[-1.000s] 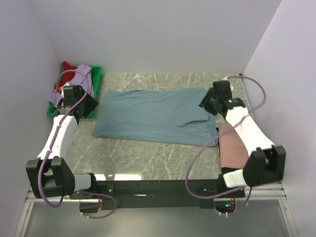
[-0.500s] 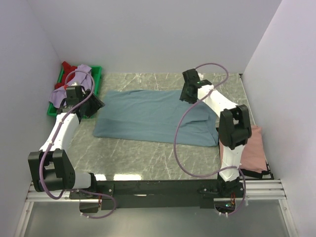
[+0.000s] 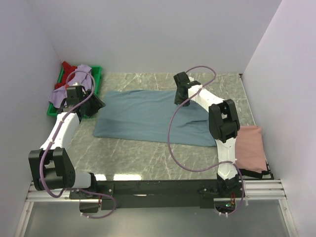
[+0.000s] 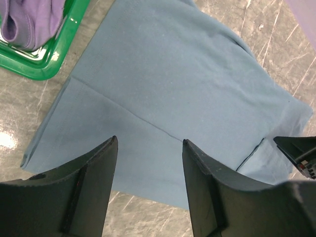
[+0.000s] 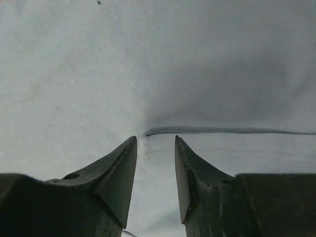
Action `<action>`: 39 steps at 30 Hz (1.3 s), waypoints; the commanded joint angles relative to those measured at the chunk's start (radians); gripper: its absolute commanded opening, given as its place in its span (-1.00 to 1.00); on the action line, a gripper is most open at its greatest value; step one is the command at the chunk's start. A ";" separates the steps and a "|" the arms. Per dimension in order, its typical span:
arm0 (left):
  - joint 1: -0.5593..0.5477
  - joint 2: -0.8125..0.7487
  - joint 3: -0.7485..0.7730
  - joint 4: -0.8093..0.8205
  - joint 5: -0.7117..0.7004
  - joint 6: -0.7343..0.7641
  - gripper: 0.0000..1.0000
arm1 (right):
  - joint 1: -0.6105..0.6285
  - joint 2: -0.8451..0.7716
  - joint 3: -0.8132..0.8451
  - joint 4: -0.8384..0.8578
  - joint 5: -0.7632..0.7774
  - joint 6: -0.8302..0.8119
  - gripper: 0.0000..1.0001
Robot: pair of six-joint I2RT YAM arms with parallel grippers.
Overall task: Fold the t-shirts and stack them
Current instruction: Fold the tshirt
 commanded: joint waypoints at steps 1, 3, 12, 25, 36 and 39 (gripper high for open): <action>-0.001 -0.001 -0.004 0.038 0.014 0.017 0.20 | 0.013 0.024 0.060 -0.005 0.021 -0.012 -0.13; -0.002 0.002 -0.002 0.038 0.011 0.017 0.20 | 0.016 0.036 0.079 -0.017 0.029 -0.009 -0.13; -0.002 0.005 -0.004 0.035 0.006 0.017 0.20 | 0.030 0.085 0.106 -0.029 0.037 -0.006 -0.13; -0.002 0.005 -0.004 0.030 0.004 0.020 0.19 | 0.037 0.067 0.079 -0.026 0.055 0.013 -0.64; -0.002 0.005 -0.005 0.028 0.003 0.020 0.19 | 0.047 0.028 0.050 -0.014 0.060 0.019 -0.95; -0.002 0.005 -0.007 0.028 0.003 0.020 0.19 | 0.054 0.004 0.040 -0.003 0.072 0.020 -1.00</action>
